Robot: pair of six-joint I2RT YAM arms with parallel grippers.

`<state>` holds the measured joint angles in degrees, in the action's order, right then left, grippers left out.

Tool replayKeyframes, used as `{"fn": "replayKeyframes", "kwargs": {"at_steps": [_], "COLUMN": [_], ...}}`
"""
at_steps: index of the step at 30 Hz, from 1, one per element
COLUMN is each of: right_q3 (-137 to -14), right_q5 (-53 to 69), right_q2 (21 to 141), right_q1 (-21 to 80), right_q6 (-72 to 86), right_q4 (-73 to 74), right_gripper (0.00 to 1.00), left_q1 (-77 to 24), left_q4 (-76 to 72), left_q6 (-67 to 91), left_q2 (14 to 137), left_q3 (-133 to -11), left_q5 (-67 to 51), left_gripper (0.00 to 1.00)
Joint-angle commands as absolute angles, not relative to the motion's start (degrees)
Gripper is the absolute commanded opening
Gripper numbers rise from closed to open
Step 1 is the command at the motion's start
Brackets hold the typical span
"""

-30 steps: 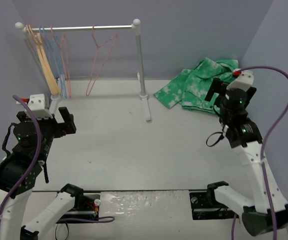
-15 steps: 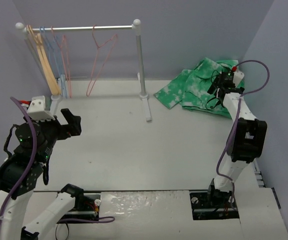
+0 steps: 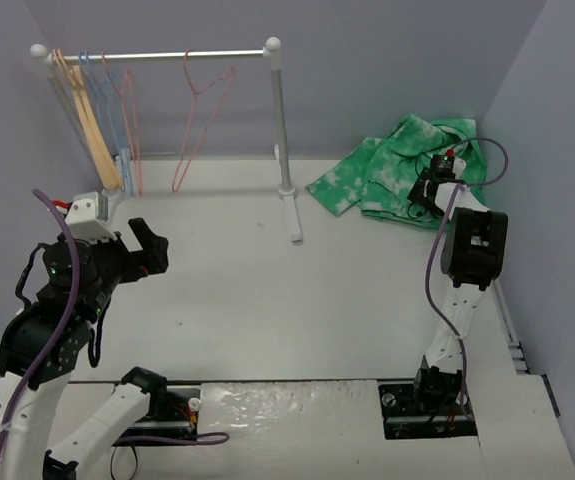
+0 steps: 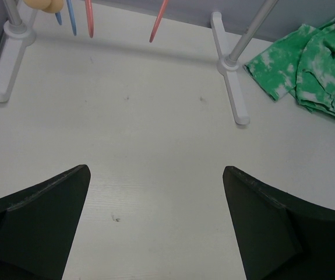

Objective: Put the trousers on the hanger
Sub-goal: Pick up the trousers from the corner of the board, then place the trousers at the center of the board.

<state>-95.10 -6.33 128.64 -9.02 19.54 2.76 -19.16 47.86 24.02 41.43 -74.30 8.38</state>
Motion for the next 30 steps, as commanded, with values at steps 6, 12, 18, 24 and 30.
{"fn": "replayKeyframes", "kwargs": {"at_steps": [6,12,18,24,30], "right_q3": [-97.3,-118.9,-120.8,-104.4,-97.7], "right_q5": [-9.7,-17.7,-30.4,-37.2,-32.9], "right_q2": [115.5,104.0,90.4,77.2,86.3], "right_q1": [-6.0,1.7,17.2,43.6,65.7], "right_q6": [14.4,8.9,10.0,25.1,30.2], "right_q4": [4.7,16.2,18.1,18.4,18.4], "right_gripper": [0.0,0.0,0.0,0.0,0.25], "left_q1": [-19.4,-19.4,-19.8,-20.6,-21.1], "left_q4": [43.6,41.9,40.2,42.6,47.2], "left_q6": [24.3,23.6,24.1,23.6,20.0], "left_q2": [46.2,49.0,49.8,48.4,46.7], "left_q3": [-79.2,-83.6,-86.2,-87.5,-89.0], "left_q5": [5.5,3.0,0.3,1.4,7.9], "left_gripper": [0.97,0.97,0.97,0.97,0.97]}}
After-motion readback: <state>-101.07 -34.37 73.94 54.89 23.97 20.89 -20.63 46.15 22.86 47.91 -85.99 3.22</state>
